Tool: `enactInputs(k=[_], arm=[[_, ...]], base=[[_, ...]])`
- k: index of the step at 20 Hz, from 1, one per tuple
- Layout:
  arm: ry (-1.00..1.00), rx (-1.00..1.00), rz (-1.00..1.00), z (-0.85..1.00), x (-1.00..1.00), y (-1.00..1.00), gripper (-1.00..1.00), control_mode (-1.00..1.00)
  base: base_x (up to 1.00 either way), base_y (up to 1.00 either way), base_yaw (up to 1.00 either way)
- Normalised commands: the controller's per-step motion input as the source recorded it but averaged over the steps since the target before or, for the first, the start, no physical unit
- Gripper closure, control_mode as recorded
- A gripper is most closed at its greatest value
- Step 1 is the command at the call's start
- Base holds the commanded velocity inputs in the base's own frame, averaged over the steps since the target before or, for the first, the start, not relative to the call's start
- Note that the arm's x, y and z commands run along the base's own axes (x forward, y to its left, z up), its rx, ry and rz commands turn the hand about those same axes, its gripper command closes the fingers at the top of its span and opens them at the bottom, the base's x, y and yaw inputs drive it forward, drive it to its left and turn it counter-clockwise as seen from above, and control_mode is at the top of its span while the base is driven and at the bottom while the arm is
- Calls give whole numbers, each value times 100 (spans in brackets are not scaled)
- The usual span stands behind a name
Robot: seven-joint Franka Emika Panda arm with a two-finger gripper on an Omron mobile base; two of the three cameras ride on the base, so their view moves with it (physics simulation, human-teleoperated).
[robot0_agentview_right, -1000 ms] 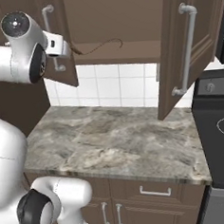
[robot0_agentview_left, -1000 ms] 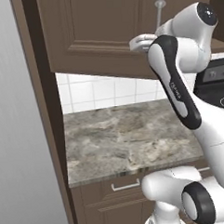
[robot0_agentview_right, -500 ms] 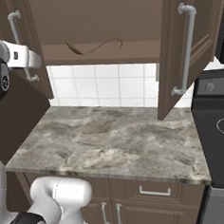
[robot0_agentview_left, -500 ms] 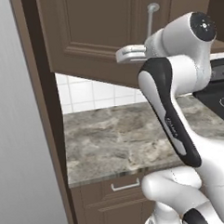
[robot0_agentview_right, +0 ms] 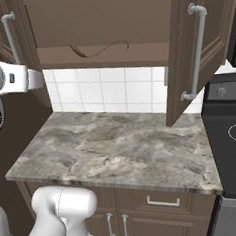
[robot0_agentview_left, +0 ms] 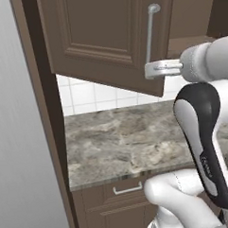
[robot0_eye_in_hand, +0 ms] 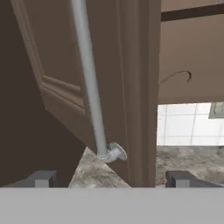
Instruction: Open the cabinet and move the ladle to the pot. Then close the cabinet.
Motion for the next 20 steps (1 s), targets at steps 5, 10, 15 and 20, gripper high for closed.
enactInputs(k=[5,10,15,20], arm=[[-6,5,0,0,-100,-100,-100,-100],[-3,13,0,0,-61,-100,-100,-100],[0,24,1,0,32,-89,-100,-100],[-3,20,3,-3,71,-38,-100,-100]], base=[[0,0,0],[0,0,0],[0,0,0],[0,0,0]])
